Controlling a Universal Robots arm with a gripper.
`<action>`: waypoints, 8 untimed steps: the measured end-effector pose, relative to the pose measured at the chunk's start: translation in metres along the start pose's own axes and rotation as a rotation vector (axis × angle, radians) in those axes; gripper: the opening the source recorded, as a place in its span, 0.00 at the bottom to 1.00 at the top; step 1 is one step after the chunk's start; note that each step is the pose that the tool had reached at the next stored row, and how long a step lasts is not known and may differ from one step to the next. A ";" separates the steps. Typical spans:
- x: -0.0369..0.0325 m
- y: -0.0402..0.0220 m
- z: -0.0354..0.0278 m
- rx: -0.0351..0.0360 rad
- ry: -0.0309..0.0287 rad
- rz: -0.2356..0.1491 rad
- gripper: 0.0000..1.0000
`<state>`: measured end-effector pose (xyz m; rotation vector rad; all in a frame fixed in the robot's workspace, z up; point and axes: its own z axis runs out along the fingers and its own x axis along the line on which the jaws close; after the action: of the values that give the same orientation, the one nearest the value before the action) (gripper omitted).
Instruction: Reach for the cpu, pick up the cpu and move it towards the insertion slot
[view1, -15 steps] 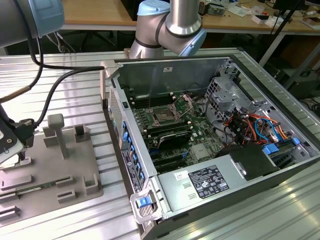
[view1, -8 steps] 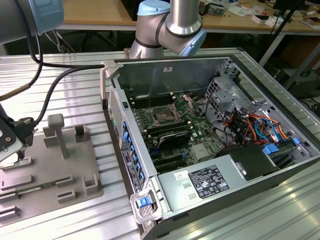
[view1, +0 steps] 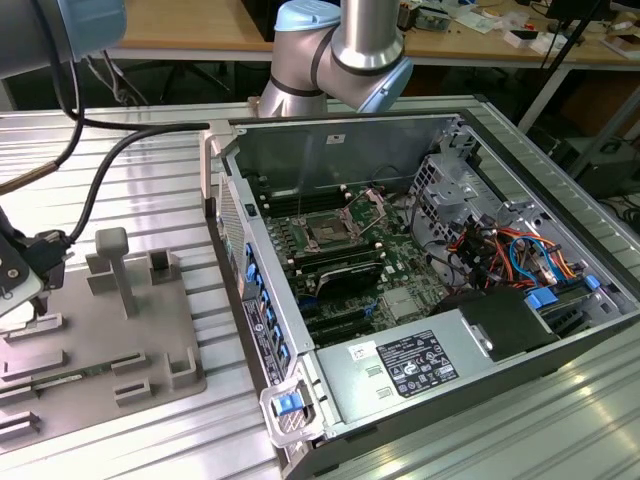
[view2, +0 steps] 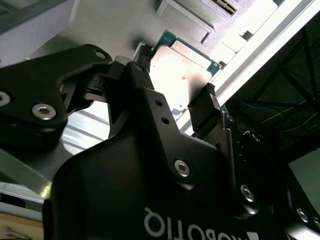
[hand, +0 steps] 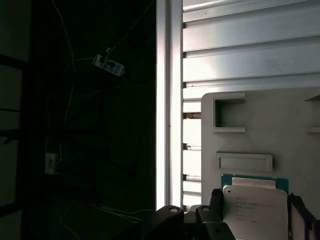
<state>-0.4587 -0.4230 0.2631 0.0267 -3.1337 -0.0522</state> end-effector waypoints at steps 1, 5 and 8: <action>0.0000 0.0000 -0.0005 0.0000 0.0000 0.000 0.55; 0.0000 0.0001 -0.0050 0.0000 0.0000 0.000 0.55; 0.0001 0.0003 -0.0083 0.0000 0.0000 0.000 0.55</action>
<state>-0.4587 -0.4230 0.2714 0.0266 -3.1337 -0.0521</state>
